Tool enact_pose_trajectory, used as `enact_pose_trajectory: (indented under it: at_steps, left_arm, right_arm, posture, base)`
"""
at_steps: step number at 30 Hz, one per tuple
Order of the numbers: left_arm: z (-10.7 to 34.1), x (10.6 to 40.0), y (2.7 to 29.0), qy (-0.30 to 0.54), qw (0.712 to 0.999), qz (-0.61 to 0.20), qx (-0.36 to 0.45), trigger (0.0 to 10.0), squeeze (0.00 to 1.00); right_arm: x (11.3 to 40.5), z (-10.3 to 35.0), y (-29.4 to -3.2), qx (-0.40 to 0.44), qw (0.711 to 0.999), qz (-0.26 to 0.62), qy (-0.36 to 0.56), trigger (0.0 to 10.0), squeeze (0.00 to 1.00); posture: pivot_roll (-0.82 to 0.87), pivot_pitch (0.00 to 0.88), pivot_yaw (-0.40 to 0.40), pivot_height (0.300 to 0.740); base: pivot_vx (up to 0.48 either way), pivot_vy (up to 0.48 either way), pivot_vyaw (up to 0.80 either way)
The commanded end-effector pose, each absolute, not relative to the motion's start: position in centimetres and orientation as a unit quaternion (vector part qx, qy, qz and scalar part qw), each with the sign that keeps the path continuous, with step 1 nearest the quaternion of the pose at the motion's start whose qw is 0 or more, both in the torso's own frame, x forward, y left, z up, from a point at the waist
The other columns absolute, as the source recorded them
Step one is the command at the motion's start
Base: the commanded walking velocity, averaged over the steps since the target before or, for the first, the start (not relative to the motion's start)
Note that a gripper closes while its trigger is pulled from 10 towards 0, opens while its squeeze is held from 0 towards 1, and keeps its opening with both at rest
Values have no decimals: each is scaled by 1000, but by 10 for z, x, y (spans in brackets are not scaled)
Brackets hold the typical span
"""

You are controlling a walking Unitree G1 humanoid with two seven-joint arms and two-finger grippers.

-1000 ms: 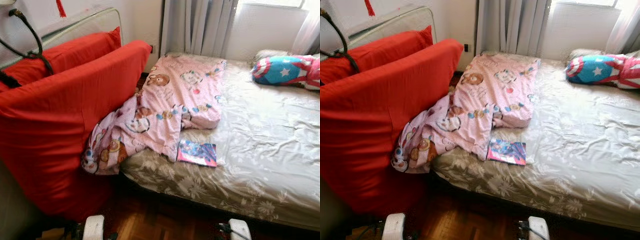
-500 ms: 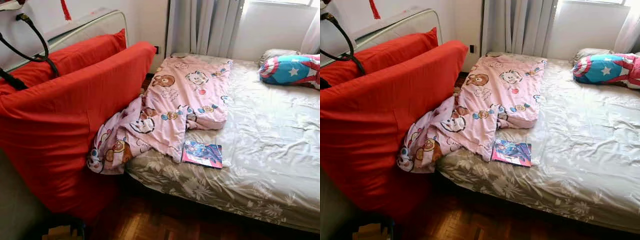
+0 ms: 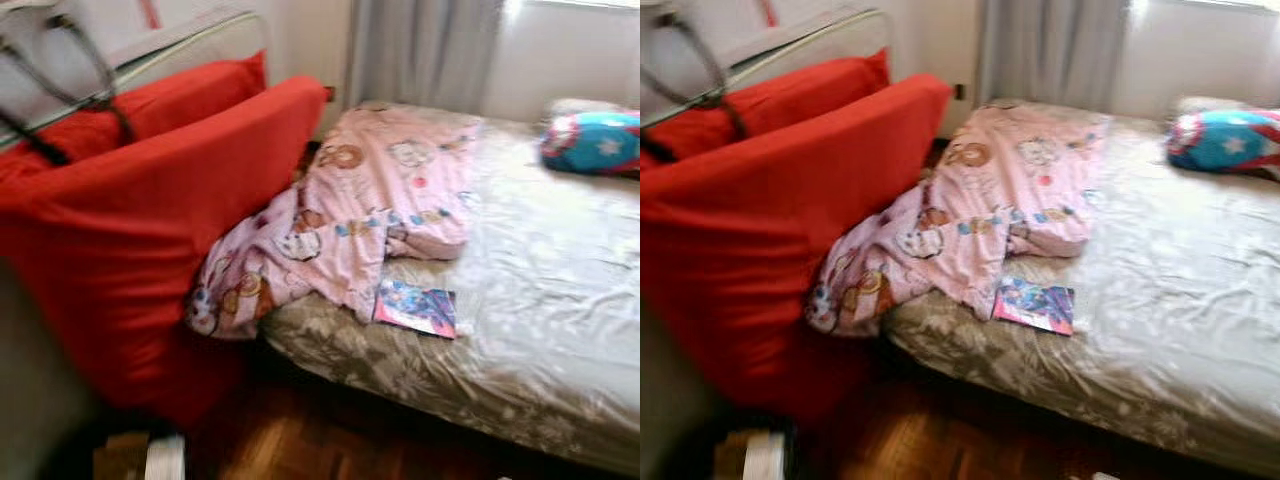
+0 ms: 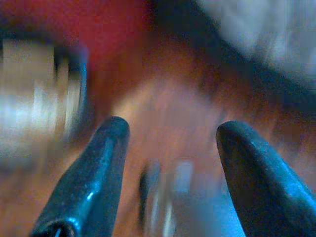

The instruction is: Clean up the room

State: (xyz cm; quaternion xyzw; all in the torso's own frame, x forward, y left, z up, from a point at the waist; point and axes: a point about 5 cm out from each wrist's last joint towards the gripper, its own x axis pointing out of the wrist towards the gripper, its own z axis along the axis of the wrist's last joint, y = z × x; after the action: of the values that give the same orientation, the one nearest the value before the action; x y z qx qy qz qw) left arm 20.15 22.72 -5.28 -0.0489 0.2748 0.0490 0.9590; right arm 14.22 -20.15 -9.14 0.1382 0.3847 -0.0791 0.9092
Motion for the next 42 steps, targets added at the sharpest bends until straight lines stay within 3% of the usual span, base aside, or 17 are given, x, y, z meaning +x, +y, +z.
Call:
enact_pose_trajectory:
  at_steps: [1, 9, 16, 42]
  left_arm:
    - [-22, 238, 232, 191, 981, 32, -25, 10000, 0]
    - [-10, 234, 239, 131, 991, 31, -15, 10000, 0]
    - [-7, 220, 234, 106, 994, 19, -17, 10000, 0]
    - [-9, 223, 231, 130, 991, 20, -37, 10000, 0]
  right_arm:
    - [221, -51, -200, 125, 952, -57, 272, 10000, 0]
    - [234, -35, -201, 119, 971, -34, 205, 10000, 0]
    - [223, -38, -205, 117, 973, -42, 195, 10000, 0]
    - [215, -49, -204, 126, 959, -76, 240, 10000, 0]
  posture:
    - [85, 0, -55, 740]
    - [68, 0, -56, 740]
    - [66, 0, -67, 740]
    - [62, 0, -69, 740]
  base:
    - [0, 0, 0]
    - [0, 0, 0]
    - [0, 0, 0]
    - [0, 0, -79]
